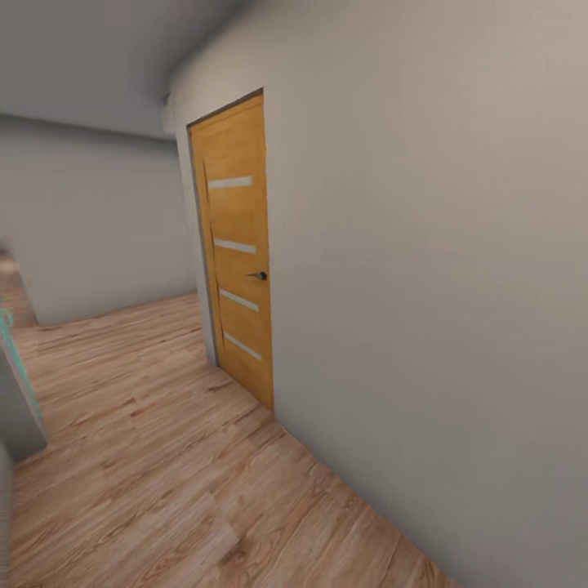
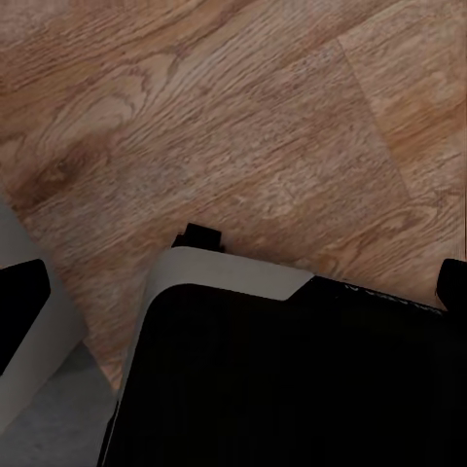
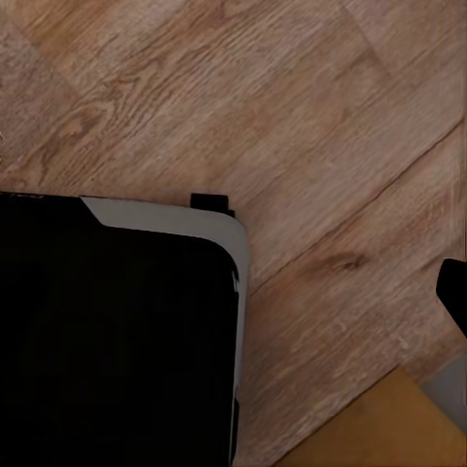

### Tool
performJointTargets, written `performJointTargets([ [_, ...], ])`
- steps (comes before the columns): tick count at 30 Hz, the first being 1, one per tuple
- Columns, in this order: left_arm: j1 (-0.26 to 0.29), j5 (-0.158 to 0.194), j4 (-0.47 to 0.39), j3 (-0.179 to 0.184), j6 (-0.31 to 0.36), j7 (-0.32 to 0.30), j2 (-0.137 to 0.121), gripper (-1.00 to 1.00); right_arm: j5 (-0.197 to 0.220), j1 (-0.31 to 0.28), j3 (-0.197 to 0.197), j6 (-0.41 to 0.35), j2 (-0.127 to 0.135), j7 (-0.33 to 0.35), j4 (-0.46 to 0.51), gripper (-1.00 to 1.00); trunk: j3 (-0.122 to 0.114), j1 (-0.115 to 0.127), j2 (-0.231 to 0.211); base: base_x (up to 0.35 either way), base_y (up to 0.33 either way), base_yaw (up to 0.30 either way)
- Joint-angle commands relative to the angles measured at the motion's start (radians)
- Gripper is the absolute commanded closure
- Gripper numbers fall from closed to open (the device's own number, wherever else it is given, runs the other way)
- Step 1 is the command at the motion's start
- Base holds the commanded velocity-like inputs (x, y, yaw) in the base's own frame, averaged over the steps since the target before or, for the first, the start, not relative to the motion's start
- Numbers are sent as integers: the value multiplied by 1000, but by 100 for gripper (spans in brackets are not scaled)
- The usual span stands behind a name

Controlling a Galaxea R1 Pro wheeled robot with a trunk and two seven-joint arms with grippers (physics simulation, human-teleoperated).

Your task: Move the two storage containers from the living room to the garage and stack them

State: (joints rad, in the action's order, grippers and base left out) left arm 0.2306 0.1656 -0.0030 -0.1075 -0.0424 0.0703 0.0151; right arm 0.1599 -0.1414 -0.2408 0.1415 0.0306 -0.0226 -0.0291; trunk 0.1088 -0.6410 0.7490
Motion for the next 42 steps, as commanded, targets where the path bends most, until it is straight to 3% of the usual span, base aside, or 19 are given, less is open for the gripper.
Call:
performJointTargets([
  [1, 1, 2, 1, -8, -4, 2, 0, -100, 10, -1, -9, 6, -1, 0, -3, -100, 2, -1, 1, 316, -94, 268],
  [28, 1, 3, 0, -8, -4, 2, -1, -100, 7, -1, -9, 7, 1, 0, -3, -100, 2, -1, 1, 315, -90, 268],
  [42, 1, 3, 0, -9, -4, 3, -1, -100, 7, -1, -9, 6, 2, 0, -3, -100, 2, -1, 1, 42, -5, 268],
])
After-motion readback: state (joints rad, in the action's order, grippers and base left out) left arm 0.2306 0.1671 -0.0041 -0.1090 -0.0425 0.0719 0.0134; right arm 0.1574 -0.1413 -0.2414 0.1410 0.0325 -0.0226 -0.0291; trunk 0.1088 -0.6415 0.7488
